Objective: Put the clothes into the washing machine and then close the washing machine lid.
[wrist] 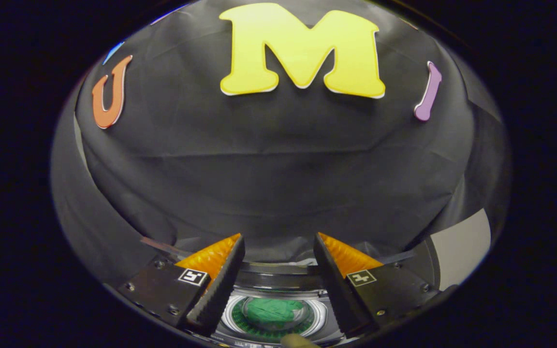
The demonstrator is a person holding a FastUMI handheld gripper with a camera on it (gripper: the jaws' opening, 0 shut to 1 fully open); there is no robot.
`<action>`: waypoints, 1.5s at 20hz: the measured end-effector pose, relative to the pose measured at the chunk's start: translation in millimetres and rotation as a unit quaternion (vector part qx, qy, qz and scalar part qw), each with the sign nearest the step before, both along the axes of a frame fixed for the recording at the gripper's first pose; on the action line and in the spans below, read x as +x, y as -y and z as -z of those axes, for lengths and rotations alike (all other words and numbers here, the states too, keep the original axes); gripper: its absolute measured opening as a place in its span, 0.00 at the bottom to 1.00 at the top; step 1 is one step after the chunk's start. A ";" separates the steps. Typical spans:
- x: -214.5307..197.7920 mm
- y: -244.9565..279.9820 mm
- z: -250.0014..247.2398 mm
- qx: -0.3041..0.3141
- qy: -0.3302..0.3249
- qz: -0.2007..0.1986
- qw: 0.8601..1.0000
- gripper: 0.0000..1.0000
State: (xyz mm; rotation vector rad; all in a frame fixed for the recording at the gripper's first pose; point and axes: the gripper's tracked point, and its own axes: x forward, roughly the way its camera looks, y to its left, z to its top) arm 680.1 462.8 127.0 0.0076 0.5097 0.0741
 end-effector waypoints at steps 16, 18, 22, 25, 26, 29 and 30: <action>-22.7 1.4 7.3 0.012 0.013 0.003 1.000 0.91; -26.7 1.2 8.5 0.013 0.014 0.002 1.000 0.91; -38.9 1.7 11.2 0.010 0.022 -0.002 1.000 0.91; -47.4 2.0 14.2 0.009 0.030 -0.005 0.999 0.91; -50.4 1.3 15.8 0.009 0.032 -0.006 0.999 0.91; -59.8 0.4 19.3 0.009 0.034 -0.011 0.999 0.91; -63.2 0.5 20.7 0.009 0.034 -0.013 0.999 0.91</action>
